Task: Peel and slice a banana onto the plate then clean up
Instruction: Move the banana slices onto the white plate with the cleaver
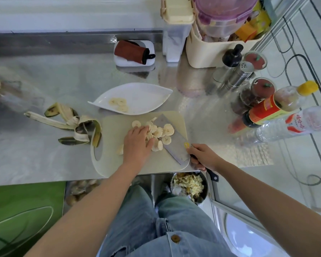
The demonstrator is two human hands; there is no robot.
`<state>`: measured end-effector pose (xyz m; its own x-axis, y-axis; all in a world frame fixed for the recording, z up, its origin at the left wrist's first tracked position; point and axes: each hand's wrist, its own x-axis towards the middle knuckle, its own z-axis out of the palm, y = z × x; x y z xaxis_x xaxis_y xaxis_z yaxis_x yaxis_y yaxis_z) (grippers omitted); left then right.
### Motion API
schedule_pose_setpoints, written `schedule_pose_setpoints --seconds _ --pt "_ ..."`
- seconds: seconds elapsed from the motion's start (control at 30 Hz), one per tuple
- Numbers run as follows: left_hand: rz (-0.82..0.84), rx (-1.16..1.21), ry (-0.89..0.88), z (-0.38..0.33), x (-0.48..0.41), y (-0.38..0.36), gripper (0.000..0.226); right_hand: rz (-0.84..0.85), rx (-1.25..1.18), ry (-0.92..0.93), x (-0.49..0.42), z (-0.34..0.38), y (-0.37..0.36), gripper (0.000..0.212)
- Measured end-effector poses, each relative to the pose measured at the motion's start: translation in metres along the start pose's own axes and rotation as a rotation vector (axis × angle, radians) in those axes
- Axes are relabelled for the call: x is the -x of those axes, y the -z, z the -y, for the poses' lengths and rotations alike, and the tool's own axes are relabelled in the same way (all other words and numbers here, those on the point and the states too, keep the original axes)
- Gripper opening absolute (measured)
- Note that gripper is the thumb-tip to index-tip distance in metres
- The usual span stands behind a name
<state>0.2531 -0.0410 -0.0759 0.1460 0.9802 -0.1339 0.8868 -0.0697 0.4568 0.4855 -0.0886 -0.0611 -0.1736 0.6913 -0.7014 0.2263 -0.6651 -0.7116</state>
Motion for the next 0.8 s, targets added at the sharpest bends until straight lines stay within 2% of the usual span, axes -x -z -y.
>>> schedule_pose_setpoints --seconds 0.2,0.4,0.67,0.8 --pt "-0.028 -0.005 -0.042 0.001 -0.002 0.001 0.041 0.097 -0.069 -0.074 0.005 0.006 0.008 0.024" --pt "-0.11 0.008 -0.116 -0.009 -0.007 0.003 0.034 0.114 -0.102 -0.115 0.011 0.006 0.018 0.017" --pt "-0.275 0.072 -0.181 -0.024 -0.01 0.017 0.029 0.146 -0.229 -0.108 0.024 0.021 0.027 0.027" --pt "-0.336 0.069 -0.147 -0.018 -0.018 0.037 0.032 0.146 -0.137 -0.064 0.01 0.049 0.02 0.028"
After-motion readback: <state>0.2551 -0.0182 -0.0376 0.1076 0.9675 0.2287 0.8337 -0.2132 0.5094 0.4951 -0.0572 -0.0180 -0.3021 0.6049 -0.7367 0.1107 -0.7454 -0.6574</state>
